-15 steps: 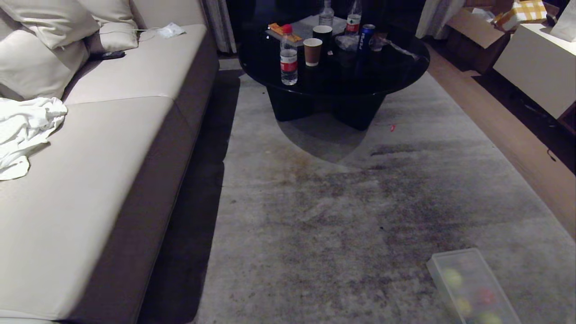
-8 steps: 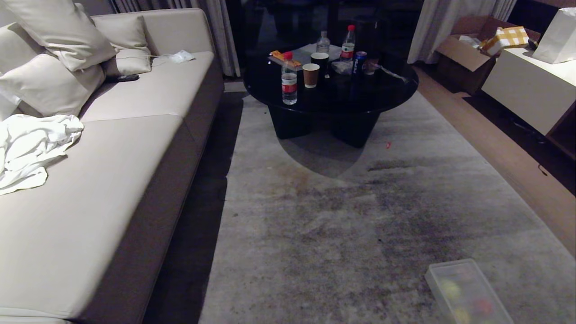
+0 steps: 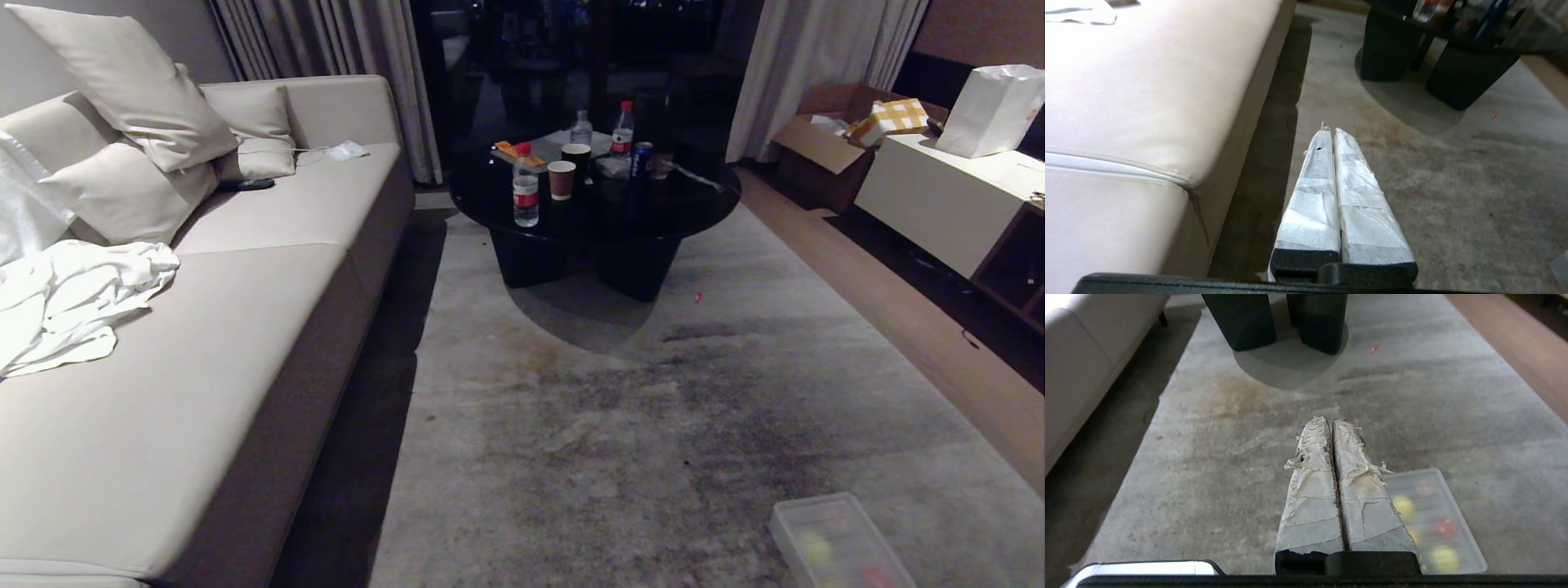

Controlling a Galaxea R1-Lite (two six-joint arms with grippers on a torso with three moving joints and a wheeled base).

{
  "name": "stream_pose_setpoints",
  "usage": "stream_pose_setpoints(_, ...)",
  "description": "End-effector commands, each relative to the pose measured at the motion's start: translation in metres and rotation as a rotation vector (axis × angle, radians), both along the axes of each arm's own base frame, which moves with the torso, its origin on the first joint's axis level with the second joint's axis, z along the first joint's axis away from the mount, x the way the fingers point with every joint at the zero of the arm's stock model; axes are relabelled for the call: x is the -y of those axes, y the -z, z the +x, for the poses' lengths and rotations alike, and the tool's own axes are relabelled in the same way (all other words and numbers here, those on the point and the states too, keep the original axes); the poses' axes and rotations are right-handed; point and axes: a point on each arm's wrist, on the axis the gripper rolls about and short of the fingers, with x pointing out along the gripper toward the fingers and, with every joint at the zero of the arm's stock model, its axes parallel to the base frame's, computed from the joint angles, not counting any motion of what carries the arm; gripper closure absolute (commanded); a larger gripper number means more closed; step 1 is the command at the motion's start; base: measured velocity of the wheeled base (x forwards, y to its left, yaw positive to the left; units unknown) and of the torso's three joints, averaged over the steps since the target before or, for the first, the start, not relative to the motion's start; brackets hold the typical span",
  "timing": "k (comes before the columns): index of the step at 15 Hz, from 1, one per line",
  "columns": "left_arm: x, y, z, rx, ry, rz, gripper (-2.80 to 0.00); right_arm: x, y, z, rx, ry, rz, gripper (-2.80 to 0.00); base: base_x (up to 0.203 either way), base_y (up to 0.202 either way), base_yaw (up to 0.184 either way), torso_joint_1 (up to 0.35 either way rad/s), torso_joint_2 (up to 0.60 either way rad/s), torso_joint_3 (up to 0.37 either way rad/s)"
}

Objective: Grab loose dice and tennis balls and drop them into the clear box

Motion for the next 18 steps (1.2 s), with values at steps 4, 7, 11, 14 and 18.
stream_pose_setpoints(4, 0.0, 0.0004, 0.0002, -0.002, -0.001, -0.001, 0.0, 0.0, 0.0029, 0.0009, -0.012, 0.0, 0.0, 0.0, 0.0, 0.0, 0.0, 0.001, 0.0, 0.195)
stream_pose_setpoints(7, 0.0, 0.0004, 0.0002, -0.002, -0.001, 0.0, 0.0, 0.0, 0.0029, 0.0009, -0.012, 0.0, 0.002, 0.0, 0.0, 0.0, 0.0, 0.002, 0.01, 0.174)
stream_pose_setpoints(11, 0.0, 0.0004, 0.0002, -0.002, -0.001, 0.0, 0.0, 0.0, 0.0029, 0.0009, -0.012, 0.0, 0.002, 0.0, 0.0, 0.0, 0.0, 0.002, 0.0, 0.048)
stream_pose_setpoints(14, 0.0, 0.0004, 0.0002, -0.002, -0.001, 0.0, 0.0, 0.0001, 0.0029, 0.0009, -0.012, 0.002, 0.0, 0.0, 0.0, 0.0, 0.0, 0.0, 0.0, 0.0)
stream_pose_setpoints(18, 0.0, 0.0004, 0.0002, -0.002, -0.001, 0.0, 0.0, 0.0, 0.0029, 0.0009, -0.012, 0.001, 0.005, 0.0, 0.0, 0.0, 0.0, 0.0, 0.0, 0.0)
